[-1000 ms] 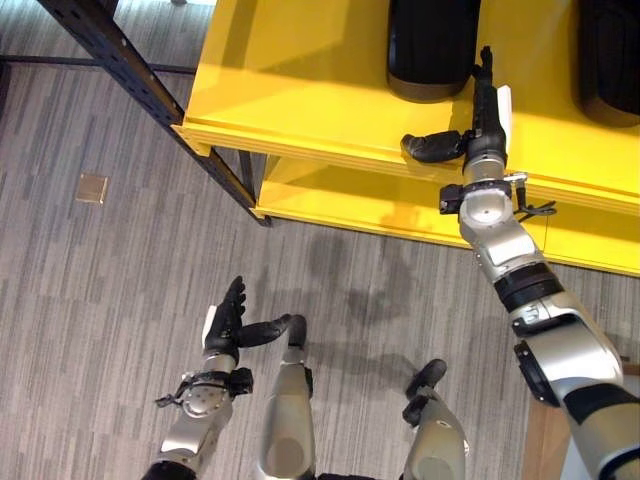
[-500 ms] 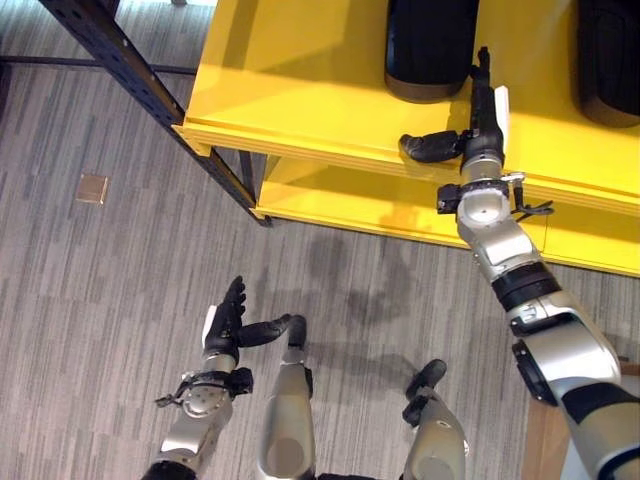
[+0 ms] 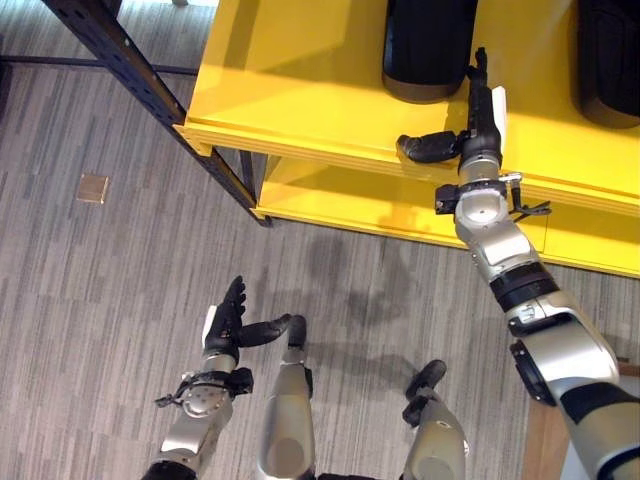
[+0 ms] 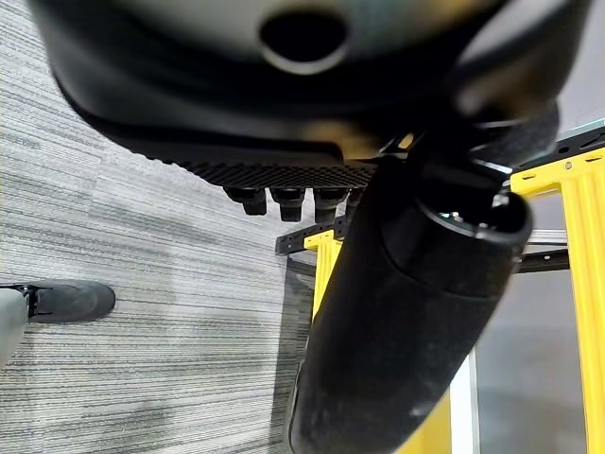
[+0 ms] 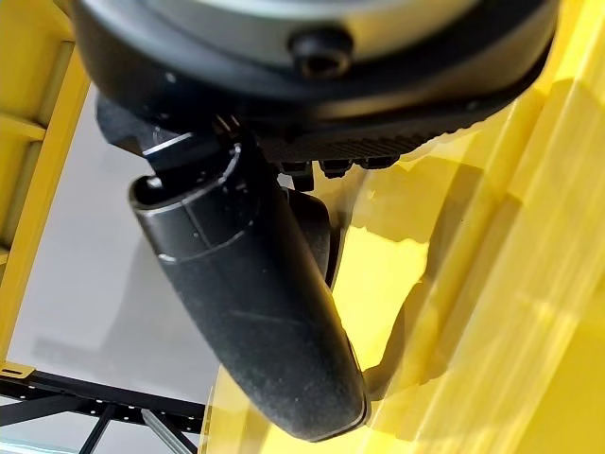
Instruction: Move parts from the plastic box to the shelf.
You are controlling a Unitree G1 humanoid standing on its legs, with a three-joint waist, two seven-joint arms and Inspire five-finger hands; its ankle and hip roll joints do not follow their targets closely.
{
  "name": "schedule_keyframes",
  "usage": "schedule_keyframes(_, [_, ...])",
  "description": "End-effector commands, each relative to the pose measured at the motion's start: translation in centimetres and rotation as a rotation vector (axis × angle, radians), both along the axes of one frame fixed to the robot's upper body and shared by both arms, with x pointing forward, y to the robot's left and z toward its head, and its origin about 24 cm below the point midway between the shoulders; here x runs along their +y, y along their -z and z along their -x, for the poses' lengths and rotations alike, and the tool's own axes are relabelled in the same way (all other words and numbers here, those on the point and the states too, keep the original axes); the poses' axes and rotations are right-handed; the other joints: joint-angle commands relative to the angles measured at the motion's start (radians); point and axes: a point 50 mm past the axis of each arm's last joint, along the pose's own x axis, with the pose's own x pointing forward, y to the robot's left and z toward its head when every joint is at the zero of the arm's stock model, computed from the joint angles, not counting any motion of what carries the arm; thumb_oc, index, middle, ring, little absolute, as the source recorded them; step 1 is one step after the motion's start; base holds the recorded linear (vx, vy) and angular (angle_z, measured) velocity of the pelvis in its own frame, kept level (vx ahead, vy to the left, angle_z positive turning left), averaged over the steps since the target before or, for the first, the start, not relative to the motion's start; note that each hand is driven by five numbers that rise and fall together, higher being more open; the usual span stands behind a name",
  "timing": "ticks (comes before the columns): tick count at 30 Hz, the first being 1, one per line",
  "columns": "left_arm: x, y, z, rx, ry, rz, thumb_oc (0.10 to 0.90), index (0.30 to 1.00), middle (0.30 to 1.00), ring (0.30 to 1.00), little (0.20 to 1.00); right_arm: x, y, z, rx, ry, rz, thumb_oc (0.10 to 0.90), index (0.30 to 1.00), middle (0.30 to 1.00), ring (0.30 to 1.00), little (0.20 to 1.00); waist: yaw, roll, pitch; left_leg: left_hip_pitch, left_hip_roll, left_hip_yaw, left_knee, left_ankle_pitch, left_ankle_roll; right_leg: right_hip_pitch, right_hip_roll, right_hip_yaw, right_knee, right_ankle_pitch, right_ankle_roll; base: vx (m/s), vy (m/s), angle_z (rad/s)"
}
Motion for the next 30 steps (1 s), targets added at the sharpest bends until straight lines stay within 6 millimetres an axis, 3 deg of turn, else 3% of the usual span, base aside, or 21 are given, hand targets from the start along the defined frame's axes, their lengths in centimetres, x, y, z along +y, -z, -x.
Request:
schedule_keyframes(1, [-0.5, -2.1, -0.4, -0.138, 0.015, 0.027, 0.900, 1.000, 1.000, 1.000, 1.000, 2.0, -3.9, 0.0, -0.126, -0.082, -0.003, 0.900, 1.000, 1.000, 1.000, 1.000, 0.048, -0.021, -0.051, 0.120, -0.041, -0.012, -0.084, -0.085, 0.066, -0.016, -0.004, 0.018, 0.110, 0.010, 0.040, 0.00, 0.000, 0.00])
schedule_keyframes(7, [-0.5, -2.1, -0.3, -0.138, 0.014, 0.028, 0.900, 1.000, 1.000, 1.000, 1.000, 1.2, -4.6, 0.2, -0.159, -0.037, 0.013, 0.900, 1.000, 1.000, 1.000, 1.000, 0.045, -0.021, -0.051, 0.117, -0.041, -0.012, -0.083, -0.083, 0.067, -0.019, -0.006, 0.019, 0.112, 0.011, 0.040, -0.01, 0.003, 0.00])
schedule_keyframes(8, [-0.5, -2.0, -0.3, -0.133, 0.013, 0.024, 0.900, 1.000, 1.000, 1.000, 1.000, 1.0, -5.1, 0.4, -0.183, -0.024, 0.026, 0.900, 1.000, 1.000, 1.000, 1.000, 0.042, -0.024, -0.048, 0.107, -0.045, -0.003, -0.080, -0.066, 0.074, -0.022, -0.010, 0.007, 0.104, 0.024, 0.023, 0.00, 0.000, 0.00])
schedule_keyframes(9, [-0.5, -2.0, -0.3, -0.132, 0.011, 0.024, 0.900, 1.000, 1.000, 1.000, 1.000, 1.0, -5.0, 0.4, -0.182, -0.025, 0.026, 0.900, 1.000, 1.000, 1.000, 1.000, 0.041, -0.022, -0.051, 0.118, -0.040, -0.011, -0.082, -0.083, 0.067, -0.018, -0.005, 0.020, 0.110, 0.011, 0.039, -0.08, 0.014, 0.01])
schedule_keyframes(10, [-0.4, -2.0, -0.3, -0.131, -0.001, 0.023, 0.900, 1.000, 1.000, 1.000, 1.000, 0.7, -6.0, 1.1, -0.243, -0.010, 0.043, 0.900, 1.000, 1.000, 1.000, 1.000, 0.035, -0.027, -0.050, 0.108, -0.044, -0.001, -0.080, -0.067, 0.074, -0.021, -0.010, 0.009, 0.102, 0.024, 0.023, 0.00, 0.000, 0.00])
schedule_keyframes(16, [-0.2, -1.9, -0.2, -0.127, -0.023, 0.014, 0.900, 1.000, 1.000, 1.000, 1.000, 0.3, -6.9, 2.7, -0.352, 0.015, 0.069, 0.900, 1.000, 1.000, 1.000, 1.000, 0.017, -0.033, -0.061, 0.115, -0.043, 0.003, -0.081, -0.066, 0.072, -0.016, -0.007, 0.013, 0.096, 0.021, 0.023, -0.01, 0.002, 0.00])
schedule_keyframes(20, [-0.1, -1.9, -0.1, -0.125, -0.027, 0.006, 0.900, 1.000, 1.000, 1.000, 1.000, 0.0, -6.7, 3.6, -0.389, 0.033, 0.099, 0.900, 1.000, 1.000, 1.000, 1.000, 0.006, -0.036, -0.072, 0.124, -0.041, 0.005, -0.084, -0.067, 0.071, -0.011, -0.005, 0.017, 0.094, 0.019, 0.023, 0.00, 0.000, 0.00])
schedule_keyframes(30, [-0.1, -1.7, 0.4, -0.117, -0.032, -0.013, 0.900, 1.000, 1.000, 1.000, 1.000, -0.2, -3.2, 6.4, -0.408, 0.014, 0.224, 0.900, 1.000, 1.000, 1.000, 1.000, -0.040, -0.046, -0.131, 0.185, -0.025, 0.029, -0.122, -0.057, 0.061, 0.040, 0.021, 0.026, 0.039, 0.013, 0.024, 0.00, -0.016, -0.06])
